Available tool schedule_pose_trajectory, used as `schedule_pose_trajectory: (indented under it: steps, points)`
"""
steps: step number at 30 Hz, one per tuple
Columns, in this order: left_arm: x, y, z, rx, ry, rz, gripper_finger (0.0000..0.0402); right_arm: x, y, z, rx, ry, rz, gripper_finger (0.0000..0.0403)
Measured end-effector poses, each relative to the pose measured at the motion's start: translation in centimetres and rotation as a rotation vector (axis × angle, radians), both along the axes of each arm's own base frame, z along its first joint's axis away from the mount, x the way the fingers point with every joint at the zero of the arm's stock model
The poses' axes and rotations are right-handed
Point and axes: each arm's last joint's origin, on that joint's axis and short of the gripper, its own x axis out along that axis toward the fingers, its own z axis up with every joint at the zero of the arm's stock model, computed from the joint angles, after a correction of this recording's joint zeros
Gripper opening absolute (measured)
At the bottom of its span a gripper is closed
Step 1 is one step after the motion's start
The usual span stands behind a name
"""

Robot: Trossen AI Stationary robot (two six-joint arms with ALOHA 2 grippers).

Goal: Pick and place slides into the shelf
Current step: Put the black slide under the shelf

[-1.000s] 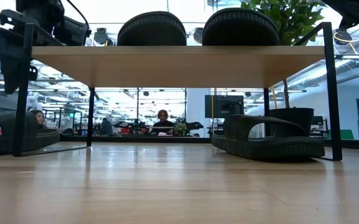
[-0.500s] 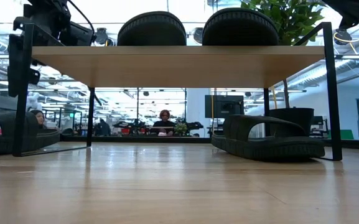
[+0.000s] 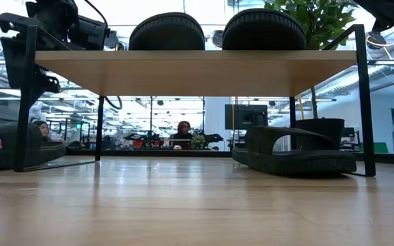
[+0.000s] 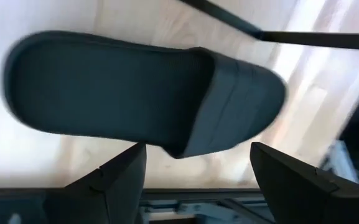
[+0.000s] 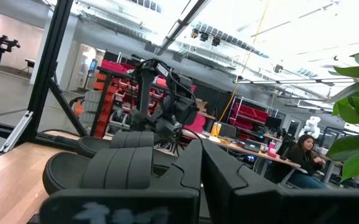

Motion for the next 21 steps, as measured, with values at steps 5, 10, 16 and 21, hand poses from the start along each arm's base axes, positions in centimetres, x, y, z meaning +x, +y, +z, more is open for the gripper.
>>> schedule_pose_trajectory:
  steps: [5, 10, 16, 21]
  points:
    - [0.4, 0.1, -0.1, 0.039, -0.049, -0.056, 0.0282, 0.0, 0.0, 0.0, 0.009, -0.001, 0.003, 0.0000]
    - [1.3, 0.2, -0.6, -0.026, -0.089, -0.051, 0.0282, 0.0, 0.0, 0.0, 0.018, -0.004, 0.005, 0.0000]
    - [1.2, -0.4, -3.3, -0.102, -0.008, -0.032, 0.0282, 0.0, 0.0, 0.0, 0.021, -0.006, 0.005, 0.0000]
    - [1.1, -0.6, -3.9, -0.132, 0.002, -0.020, 0.0282, 0.0, 0.0, 0.0, 0.024, -0.006, 0.006, 0.0000]
